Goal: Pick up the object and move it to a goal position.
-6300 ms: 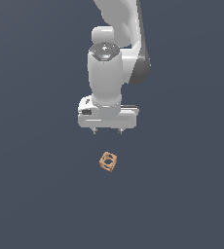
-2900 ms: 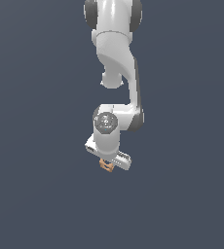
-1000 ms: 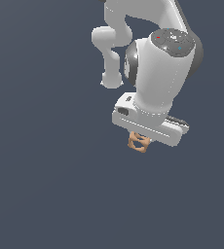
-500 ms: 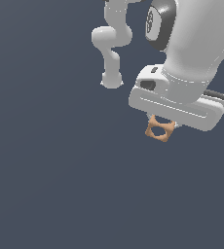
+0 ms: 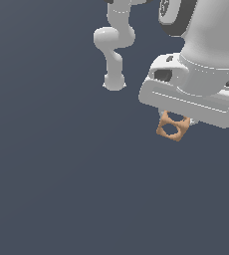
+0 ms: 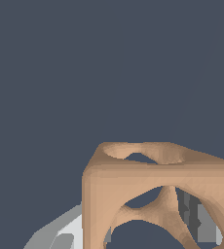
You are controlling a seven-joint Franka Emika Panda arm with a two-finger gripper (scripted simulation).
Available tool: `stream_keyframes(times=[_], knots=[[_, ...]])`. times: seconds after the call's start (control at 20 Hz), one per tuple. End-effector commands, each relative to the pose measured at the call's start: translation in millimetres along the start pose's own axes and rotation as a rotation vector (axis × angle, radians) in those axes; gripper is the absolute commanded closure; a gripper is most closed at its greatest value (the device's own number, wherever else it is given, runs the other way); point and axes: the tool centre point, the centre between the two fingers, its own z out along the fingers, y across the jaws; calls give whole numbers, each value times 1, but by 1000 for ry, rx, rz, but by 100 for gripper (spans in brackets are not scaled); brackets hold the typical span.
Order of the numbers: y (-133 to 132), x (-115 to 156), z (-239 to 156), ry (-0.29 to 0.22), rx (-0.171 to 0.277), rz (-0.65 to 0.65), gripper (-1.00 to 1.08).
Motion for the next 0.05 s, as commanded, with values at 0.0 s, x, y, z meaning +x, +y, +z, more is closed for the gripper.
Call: stream_keyframes(times=[0.0], knots=[[-1,0,-1,0,0,0,108]])
